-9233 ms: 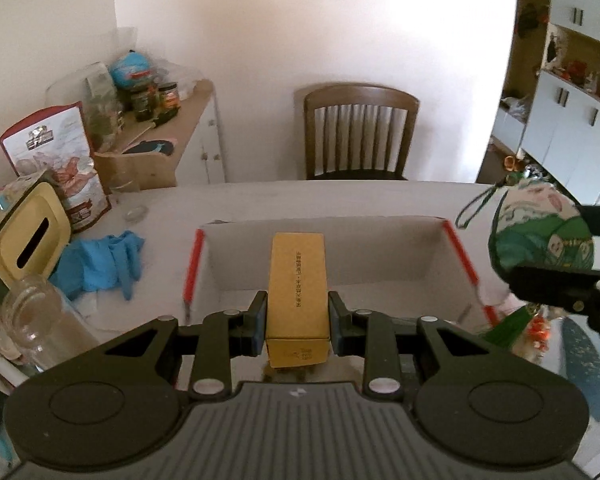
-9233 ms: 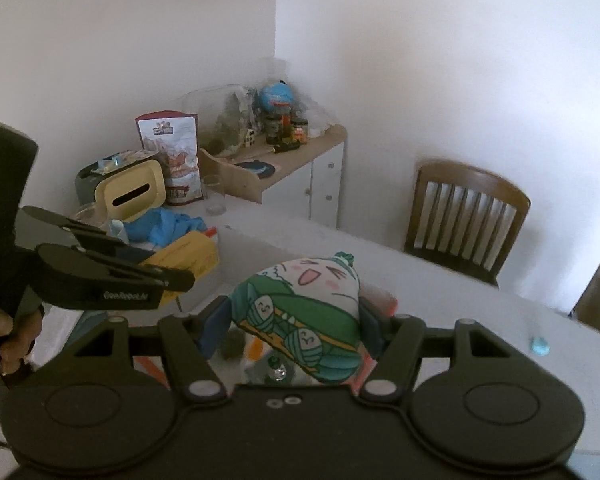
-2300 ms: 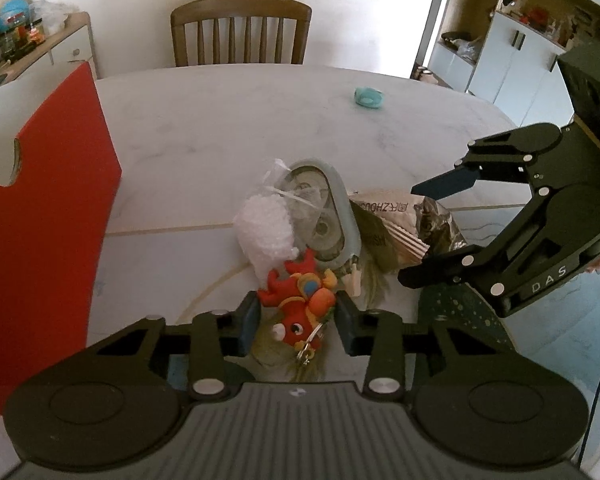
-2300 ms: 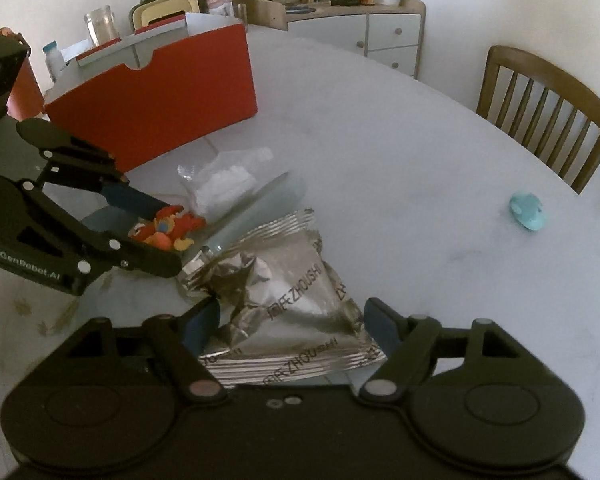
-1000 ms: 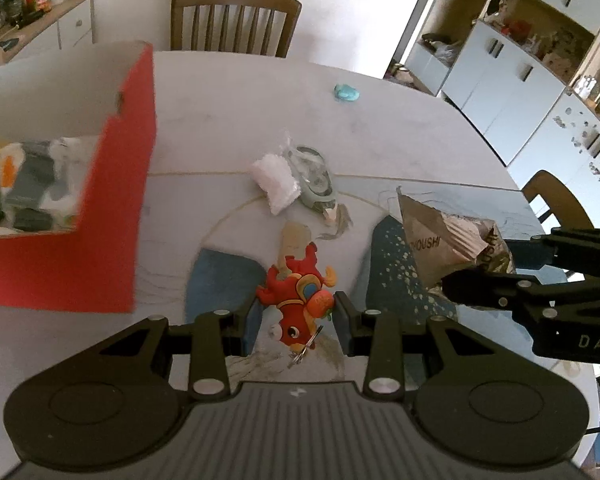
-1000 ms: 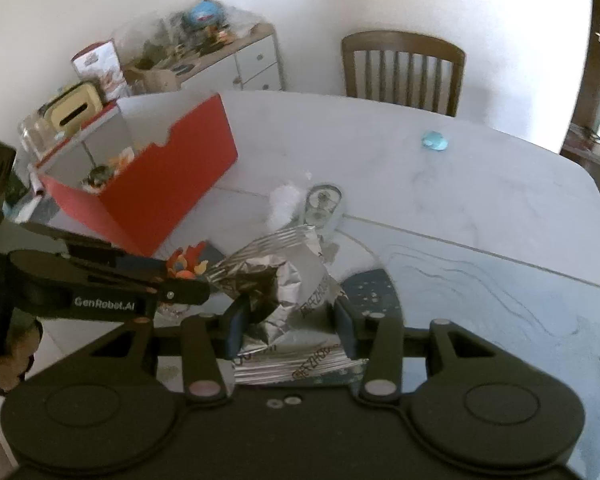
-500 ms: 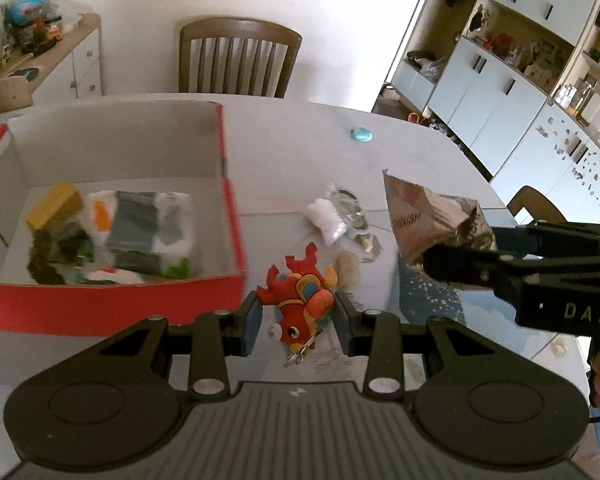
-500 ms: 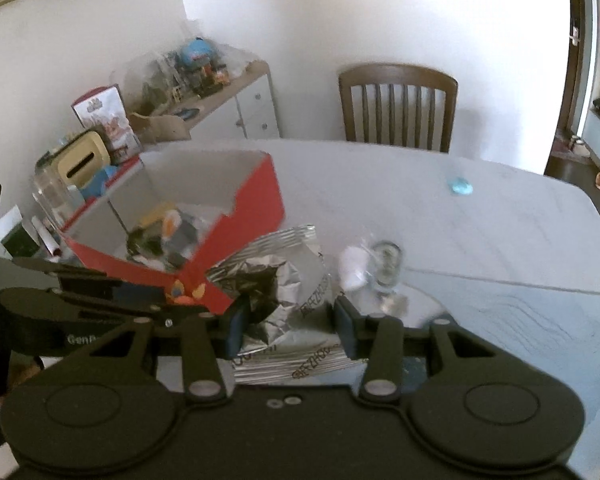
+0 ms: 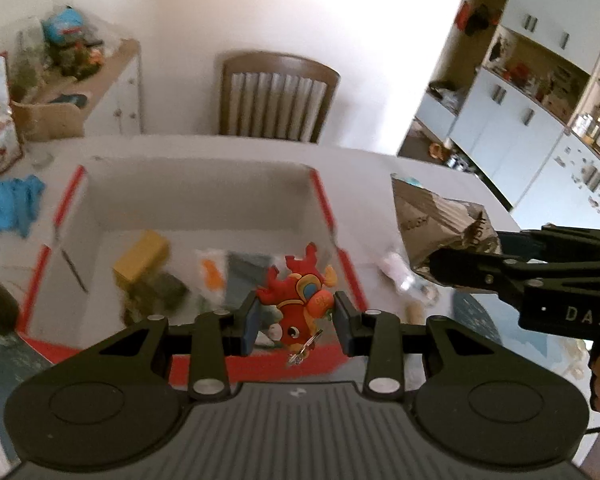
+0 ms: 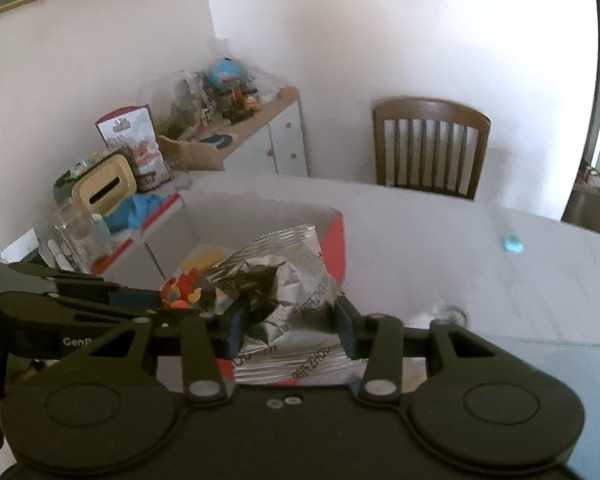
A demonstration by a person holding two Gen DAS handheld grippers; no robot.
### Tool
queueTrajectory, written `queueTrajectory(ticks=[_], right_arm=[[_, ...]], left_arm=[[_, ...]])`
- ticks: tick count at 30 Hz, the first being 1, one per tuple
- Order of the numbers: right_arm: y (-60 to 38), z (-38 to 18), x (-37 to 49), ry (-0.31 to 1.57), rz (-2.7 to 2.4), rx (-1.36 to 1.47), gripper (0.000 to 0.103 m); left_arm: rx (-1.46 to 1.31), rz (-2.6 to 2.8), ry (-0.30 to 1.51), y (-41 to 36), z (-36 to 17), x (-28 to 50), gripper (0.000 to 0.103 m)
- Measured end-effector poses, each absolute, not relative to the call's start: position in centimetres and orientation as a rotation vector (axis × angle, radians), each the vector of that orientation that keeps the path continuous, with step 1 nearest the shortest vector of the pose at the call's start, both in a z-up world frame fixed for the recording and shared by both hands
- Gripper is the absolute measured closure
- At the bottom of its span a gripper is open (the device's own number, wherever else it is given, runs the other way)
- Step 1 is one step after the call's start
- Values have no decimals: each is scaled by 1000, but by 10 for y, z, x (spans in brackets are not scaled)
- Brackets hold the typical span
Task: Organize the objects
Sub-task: 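Carry the red plush with the left tool while the right tool carries the snack bag over the red box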
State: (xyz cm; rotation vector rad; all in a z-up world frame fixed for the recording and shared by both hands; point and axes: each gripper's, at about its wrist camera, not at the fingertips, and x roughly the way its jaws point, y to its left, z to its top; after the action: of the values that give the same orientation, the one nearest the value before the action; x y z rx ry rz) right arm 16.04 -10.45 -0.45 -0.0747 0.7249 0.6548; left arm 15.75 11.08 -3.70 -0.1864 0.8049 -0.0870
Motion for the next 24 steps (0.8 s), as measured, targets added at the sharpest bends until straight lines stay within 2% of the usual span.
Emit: queueTrajectory(ticks=[10, 24], right_arm=[[-45, -4, 195, 709, 667, -106, 59], [20, -58, 233, 764, 633, -275, 59]], left_arm=[[-148, 23, 796, 164, -38, 199, 66], [-111, 93, 894, 197, -86, 262, 66]])
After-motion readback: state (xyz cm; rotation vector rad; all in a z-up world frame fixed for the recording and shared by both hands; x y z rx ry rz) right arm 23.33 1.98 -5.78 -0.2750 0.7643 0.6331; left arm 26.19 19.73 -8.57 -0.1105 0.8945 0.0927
